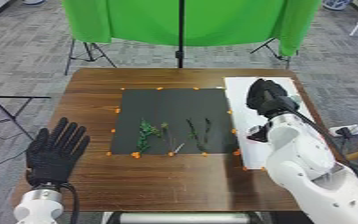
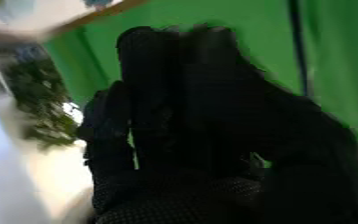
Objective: Arrange flowers
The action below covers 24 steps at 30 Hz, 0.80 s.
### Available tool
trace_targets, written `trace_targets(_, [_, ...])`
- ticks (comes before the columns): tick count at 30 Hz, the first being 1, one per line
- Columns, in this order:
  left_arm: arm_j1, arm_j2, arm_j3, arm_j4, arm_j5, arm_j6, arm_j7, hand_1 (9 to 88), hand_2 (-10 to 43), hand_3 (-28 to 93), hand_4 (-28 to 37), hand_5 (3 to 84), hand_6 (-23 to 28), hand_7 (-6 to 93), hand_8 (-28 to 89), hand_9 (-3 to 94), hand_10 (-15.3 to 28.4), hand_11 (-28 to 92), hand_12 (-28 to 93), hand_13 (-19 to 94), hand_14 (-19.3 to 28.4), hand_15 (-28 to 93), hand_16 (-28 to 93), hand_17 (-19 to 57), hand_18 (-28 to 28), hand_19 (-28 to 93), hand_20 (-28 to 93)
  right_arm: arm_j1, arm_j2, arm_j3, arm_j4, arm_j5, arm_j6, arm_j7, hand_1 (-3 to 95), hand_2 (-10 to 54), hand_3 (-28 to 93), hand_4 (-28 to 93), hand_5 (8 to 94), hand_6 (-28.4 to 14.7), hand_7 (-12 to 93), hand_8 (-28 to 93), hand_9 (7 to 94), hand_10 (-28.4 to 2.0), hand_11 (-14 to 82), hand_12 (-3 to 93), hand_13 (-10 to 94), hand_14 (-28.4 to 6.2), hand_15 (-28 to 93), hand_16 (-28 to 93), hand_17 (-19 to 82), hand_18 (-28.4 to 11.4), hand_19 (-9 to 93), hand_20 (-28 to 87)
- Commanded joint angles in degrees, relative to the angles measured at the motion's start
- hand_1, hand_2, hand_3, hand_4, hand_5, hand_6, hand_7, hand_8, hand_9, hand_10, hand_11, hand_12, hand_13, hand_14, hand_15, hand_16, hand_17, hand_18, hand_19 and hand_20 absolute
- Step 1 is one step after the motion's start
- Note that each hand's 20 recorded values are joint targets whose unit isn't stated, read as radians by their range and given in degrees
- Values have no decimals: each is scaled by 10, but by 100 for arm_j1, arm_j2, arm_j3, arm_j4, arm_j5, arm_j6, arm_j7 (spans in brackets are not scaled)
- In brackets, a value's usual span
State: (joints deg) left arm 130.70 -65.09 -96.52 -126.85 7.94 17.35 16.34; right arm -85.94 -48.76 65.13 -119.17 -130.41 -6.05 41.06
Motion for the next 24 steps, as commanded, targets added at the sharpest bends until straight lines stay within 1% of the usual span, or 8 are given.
trace_targets(1, [100, -43, -29, -3, 6, 36, -16, 256, 164, 761, -283, 420, 75, 119, -92, 343, 135, 167, 99, 261, 134, 280, -46, -46, 126, 275, 157, -815, 267, 841, -385, 473, -1639, 11, 499, -95, 784, -282, 550, -59, 127, -108, 490, -180, 111, 169, 453, -172, 501, 182, 251, -252, 838, 493])
trace_targets(5, [128, -31, -44, -4, -3, 47, -34, 256, 164, 760, -283, 420, 75, 120, -92, 343, 135, 166, 99, 261, 134, 280, -46, -46, 126, 275, 157, -1071, 274, 938, -335, 675, -1740, 124, 480, -95, 776, -283, 525, -63, 111, -102, 464, -186, 94, 169, 434, -179, 459, 173, 239, -259, 824, 491])
trace_targets(8, [126, -9, -35, 5, -21, 47, -32, 255, 164, 761, -283, 421, 75, 120, -92, 342, 135, 165, 99, 261, 134, 280, -45, -46, 126, 276, 157, -1075, 238, 779, -102, 668, -1422, 54, 480, -95, 770, -283, 524, -61, 111, -99, 475, -180, 100, 172, 452, -173, 459, 175, 242, -259, 824, 491])
trace_targets(10, [99, -1, -12, 5, -62, 80, -36, 255, 164, 761, -283, 421, 75, 120, -92, 342, 136, 165, 99, 262, 134, 282, -44, -47, 126, 277, 157, -1005, 215, 615, 51, 593, -1404, 13, 487, -95, 755, -283, 537, -58, 118, -99, 503, -177, 115, 174, 482, -169, 509, 192, 259, -257, 839, 494])
trace_targets(12, [78, -2, 1, 13, -19, 57, -57, 256, 165, 761, -283, 421, 75, 120, -92, 343, 136, 166, 99, 265, 135, 287, -43, -46, 127, 281, 160, -949, 186, 465, 180, 565, -1350, 7, 495, -95, 738, -283, 548, -56, 124, -102, 529, -172, 134, 178, 499, -165, 547, 200, 266, -254, 846, 495])
trace_targets(18, [87, 10, 3, 10, -37, 59, -35, 255, 165, 762, -283, 422, 76, 121, -93, 344, 136, 167, 99, 267, 135, 300, -44, -46, 127, 286, 162, -829, 90, 80, 493, 287, -514, 16, 532, -95, 714, -283, 655, -32, 199, -106, 655, -154, 234, 202, 576, -143, 608, 231, 296, -243, 861, 487])
trace_targets(21, [49, -6, 21, 19, -44, 93, -42, 256, 165, 761, -283, 422, 76, 121, -93, 344, 136, 168, 99, 266, 135, 300, -45, -45, 127, 284, 160, -840, 114, 77, 409, 296, -244, 17, 618, -95, 622, -282, 709, -31, 289, 21, 782, -131, 122, 392, 627, -128, 589, 348, 309, -236, 867, 481])
trace_targets(24, [51, -23, 8, 17, -27, 88, -45, 255, 165, 762, -283, 423, 76, 122, -93, 344, 136, 168, 99, 266, 136, 300, -46, -46, 126, 283, 159, -800, 145, 118, 220, 331, -139, -58, 633, -95, 646, -281, 748, -31, 330, 75, 826, -129, 124, 441, 648, -122, 593, 377, 316, -233, 869, 479])
